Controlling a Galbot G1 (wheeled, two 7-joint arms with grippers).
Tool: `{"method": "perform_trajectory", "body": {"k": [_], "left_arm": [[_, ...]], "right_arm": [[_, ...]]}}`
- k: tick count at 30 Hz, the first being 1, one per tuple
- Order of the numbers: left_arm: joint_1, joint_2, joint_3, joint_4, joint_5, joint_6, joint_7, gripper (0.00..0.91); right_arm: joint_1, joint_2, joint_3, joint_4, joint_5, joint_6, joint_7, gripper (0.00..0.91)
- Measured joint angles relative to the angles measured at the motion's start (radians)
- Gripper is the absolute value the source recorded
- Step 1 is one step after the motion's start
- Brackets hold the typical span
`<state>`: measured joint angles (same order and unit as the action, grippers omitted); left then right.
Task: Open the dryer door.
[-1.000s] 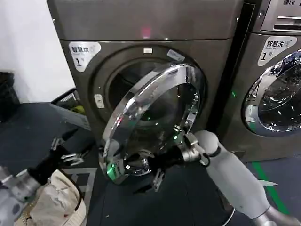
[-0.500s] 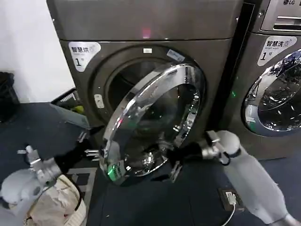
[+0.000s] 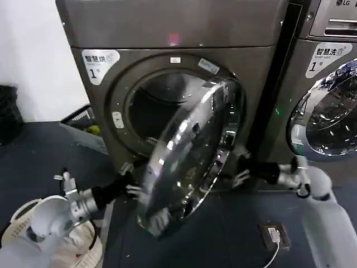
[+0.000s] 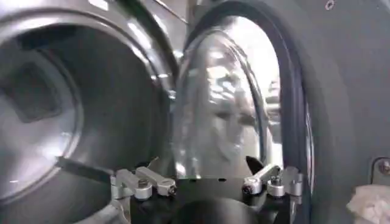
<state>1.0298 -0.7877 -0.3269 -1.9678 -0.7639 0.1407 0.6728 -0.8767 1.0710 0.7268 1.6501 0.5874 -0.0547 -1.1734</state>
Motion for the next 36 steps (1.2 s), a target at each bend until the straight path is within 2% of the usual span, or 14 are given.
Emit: {"method": "perform_trajectory", "body": {"k": [7, 14, 15, 17, 20, 25, 29, 33, 36], "left_arm": [[-0.052, 0.027, 0.102, -0.037, -0.012, -0.006, 0.005, 0.907], [-0.151, -0.004, 0.249, -0.015, -0.005, -0.008, 0.004, 0.907], [-0.169, -0.011, 0.273, -0.010, 0.001, -0.008, 0.003, 0.907], [-0.210, -0.035, 0.327, 0.005, 0.015, -0.008, -0.002, 0.907], [-0.263, -0.079, 0.402, 0.030, 0.034, -0.009, -0.007, 0.907], [-0.339, -0.162, 0.511, 0.083, 0.041, -0.013, -0.026, 0.907], [-0.400, -0.228, 0.594, 0.137, 0.045, -0.018, -0.040, 0.907], [-0.466, -0.299, 0.667, 0.195, 0.058, -0.018, -0.057, 0.907], [-0.521, -0.359, 0.717, 0.247, 0.072, -0.021, -0.066, 0.907]], "right_arm": [[-0.144, 0.030, 0.220, 0.119, -0.004, -0.017, 0.166, 0.907], [-0.307, 0.066, 0.453, 0.249, -0.013, -0.016, 0.447, 0.907], [-0.329, 0.070, 0.483, 0.263, -0.013, -0.021, 0.480, 0.907], [-0.378, 0.080, 0.548, 0.297, -0.012, -0.067, 0.560, 0.907], [-0.443, 0.088, 0.633, 0.330, -0.042, -0.082, 0.670, 0.907], [-0.508, 0.068, 0.750, 0.328, -0.118, -0.159, 0.899, 0.907], [-0.533, 0.047, 0.817, 0.297, -0.142, -0.215, 1.042, 0.907], [-0.557, 0.017, 0.912, 0.245, -0.156, -0.216, 1.089, 0.907], [-0.558, -0.003, 0.983, 0.201, -0.180, -0.188, 1.141, 0.907]]}}
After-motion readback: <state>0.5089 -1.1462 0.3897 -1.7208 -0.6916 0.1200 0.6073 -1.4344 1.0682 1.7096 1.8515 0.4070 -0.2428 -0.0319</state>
